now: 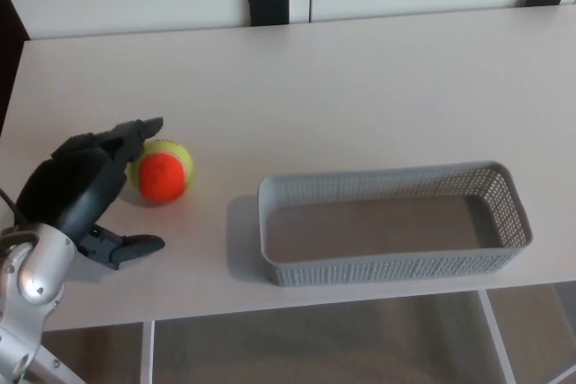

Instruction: The robot walk towards a table in front and uses its left hand to pickup a tennis ball on the left side and put it in a container on the right hand side

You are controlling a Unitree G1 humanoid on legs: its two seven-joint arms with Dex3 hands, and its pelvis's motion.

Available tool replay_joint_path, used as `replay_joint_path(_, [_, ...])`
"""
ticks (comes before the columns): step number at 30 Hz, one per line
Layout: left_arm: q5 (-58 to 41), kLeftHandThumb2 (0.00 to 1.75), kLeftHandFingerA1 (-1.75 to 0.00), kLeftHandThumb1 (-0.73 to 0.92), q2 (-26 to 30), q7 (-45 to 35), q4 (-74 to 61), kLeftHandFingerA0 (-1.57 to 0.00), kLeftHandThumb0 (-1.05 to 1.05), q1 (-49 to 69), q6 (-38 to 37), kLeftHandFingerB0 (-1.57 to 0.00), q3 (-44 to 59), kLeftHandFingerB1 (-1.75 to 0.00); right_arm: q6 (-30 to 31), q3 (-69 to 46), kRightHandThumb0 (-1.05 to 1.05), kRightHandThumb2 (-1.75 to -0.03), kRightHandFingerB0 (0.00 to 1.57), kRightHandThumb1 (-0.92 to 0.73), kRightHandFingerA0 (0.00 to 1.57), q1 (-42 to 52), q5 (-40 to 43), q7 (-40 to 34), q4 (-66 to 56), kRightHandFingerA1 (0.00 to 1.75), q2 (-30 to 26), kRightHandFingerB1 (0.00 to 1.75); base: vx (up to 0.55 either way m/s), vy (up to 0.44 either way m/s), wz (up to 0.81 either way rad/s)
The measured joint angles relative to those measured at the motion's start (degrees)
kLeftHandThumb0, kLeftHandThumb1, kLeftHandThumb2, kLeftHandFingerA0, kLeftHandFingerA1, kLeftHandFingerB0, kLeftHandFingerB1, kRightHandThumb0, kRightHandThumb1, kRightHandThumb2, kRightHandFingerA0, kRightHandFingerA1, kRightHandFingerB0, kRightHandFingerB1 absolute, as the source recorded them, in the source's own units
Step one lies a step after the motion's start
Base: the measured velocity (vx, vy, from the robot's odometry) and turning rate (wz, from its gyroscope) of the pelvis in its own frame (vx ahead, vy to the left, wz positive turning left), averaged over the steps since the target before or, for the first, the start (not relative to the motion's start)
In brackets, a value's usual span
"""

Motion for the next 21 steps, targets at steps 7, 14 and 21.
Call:
replay_joint_path(7, [1.27, 0.8, -0.49, 0.18, -0.98, 3.61, 2.45, 0.0, -0.31, -3.71, 0.7, 0.0, -0.07, -0.49, -0.29, 0.55, -0.33, -0.55, 0.53, -0.52, 0.72, -0.73, -0.22, -0.01, 1.1, 0.58, -0.15, 0.47, 0.0, 0.0, 0.0])
replay_joint_path(14, [1.64, 0.64, -0.31, 0.27, -2.2, 4.97, 3.14, -0.04, -0.33, -6.01, 1.26, -0.03, -0.76, -0.27, -0.21, 0.93, -0.4, -0.72, 0.48, -0.43, 0.68, -0.06, -0.39, 0.0, -0.84, 0.65, -0.6, 0.54, 0.0, 0.0, 0.0])
replay_joint_path(21, [1.47, 0.67, -0.27, 0.34, -2.89, 3.19, 2.83, -0.07, -0.4, -7.45, 3.15, -0.07, -2.24, -0.18, 0.01, 0.91, -0.38, -0.71, 0.49, -0.42, 0.68, -0.14, -0.32, 0.03, -1.31, 0.64, -0.69, 0.54, 0.0, 0.0, 0.0])
